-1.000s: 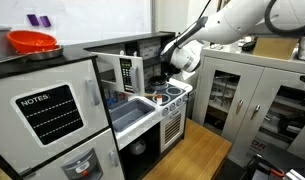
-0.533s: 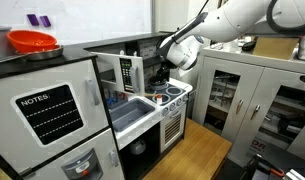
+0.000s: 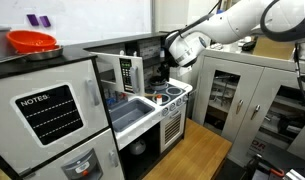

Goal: Remove the black lid from the grey pot, place the white and red shaker inside the sink

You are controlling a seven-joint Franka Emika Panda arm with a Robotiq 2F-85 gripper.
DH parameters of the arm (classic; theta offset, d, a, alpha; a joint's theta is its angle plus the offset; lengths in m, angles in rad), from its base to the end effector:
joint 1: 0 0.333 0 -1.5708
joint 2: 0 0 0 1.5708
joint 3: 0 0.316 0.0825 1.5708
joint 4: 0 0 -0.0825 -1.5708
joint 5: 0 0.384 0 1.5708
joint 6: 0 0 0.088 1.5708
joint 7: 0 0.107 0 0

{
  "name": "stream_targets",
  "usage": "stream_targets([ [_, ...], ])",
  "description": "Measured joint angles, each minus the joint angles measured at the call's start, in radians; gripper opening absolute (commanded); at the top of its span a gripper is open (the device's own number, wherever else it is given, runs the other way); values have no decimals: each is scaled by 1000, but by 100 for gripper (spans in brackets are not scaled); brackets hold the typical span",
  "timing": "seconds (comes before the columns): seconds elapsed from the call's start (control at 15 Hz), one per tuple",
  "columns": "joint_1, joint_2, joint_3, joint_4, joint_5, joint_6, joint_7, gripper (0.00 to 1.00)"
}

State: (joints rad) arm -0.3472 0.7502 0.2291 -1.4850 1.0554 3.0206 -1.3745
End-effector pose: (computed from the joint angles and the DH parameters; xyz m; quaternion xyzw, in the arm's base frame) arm 0.7218 -0.1903 0.2931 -0.8997 -0.0544 -0.4329 0.0113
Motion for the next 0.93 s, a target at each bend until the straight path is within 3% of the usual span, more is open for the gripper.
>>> stream_targets([
  [0.53, -10, 75, 81, 70, -7, -11, -33, 100],
  [0.93, 33, 107, 27, 70, -79, -48, 33, 100],
])
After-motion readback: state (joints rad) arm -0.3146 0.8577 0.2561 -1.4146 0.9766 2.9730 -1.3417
